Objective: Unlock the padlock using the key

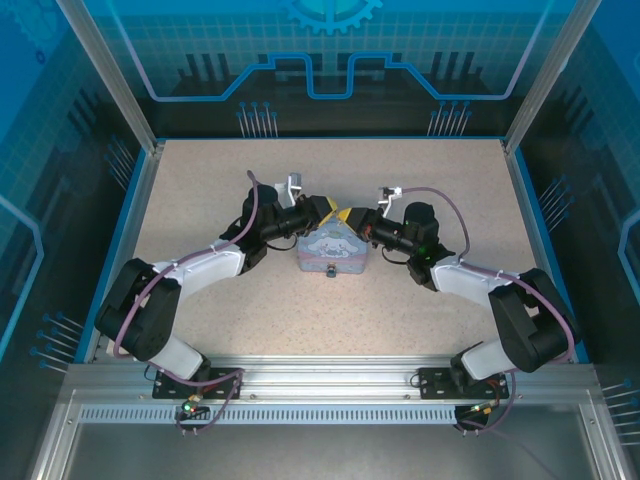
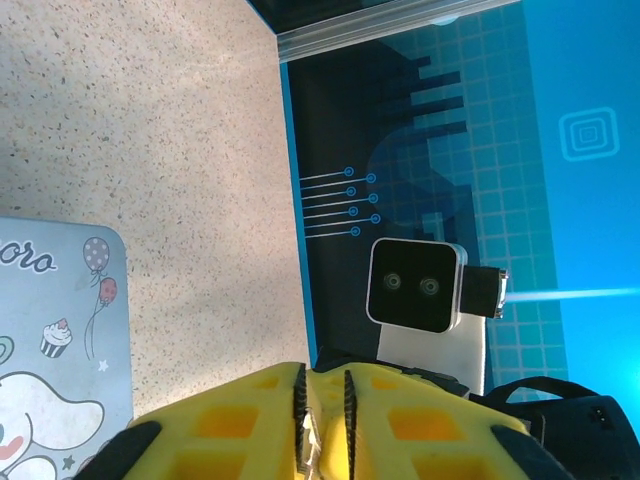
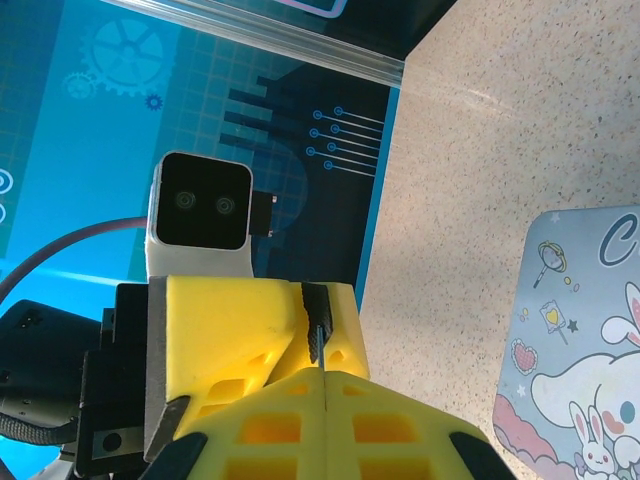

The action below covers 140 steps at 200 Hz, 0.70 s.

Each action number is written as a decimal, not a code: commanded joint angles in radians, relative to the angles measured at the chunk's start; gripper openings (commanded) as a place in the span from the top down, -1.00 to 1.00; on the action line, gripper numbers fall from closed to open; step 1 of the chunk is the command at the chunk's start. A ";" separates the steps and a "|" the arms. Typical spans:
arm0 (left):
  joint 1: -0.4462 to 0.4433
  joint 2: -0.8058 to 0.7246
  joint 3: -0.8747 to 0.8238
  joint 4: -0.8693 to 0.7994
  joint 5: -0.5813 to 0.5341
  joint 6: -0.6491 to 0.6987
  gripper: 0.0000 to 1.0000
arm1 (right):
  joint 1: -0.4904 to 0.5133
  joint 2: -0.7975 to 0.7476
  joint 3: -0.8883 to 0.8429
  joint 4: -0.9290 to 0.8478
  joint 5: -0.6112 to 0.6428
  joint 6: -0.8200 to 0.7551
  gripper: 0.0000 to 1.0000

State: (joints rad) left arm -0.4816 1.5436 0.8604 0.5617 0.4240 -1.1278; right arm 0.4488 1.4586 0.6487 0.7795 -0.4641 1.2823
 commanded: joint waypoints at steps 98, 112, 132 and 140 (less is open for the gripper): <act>-0.015 -0.032 -0.065 0.077 -0.090 -0.085 1.00 | -0.087 -0.091 -0.003 -0.106 -0.037 -0.005 -0.23; -0.024 -0.042 -0.073 0.075 -0.130 -0.101 1.00 | -0.105 -0.122 -0.006 -0.160 -0.061 -0.034 -0.25; -0.052 -0.060 -0.077 0.046 -0.216 -0.113 1.00 | -0.120 -0.162 -0.022 -0.219 -0.056 -0.055 -0.25; -0.068 -0.067 -0.081 0.035 -0.258 -0.120 1.00 | -0.124 -0.169 -0.027 -0.217 -0.055 -0.050 -0.25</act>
State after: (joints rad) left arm -0.5129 1.5326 0.7876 0.5941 0.3031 -1.2102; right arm 0.3405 1.3327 0.6445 0.6338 -0.4911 1.2636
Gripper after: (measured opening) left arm 0.053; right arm 0.626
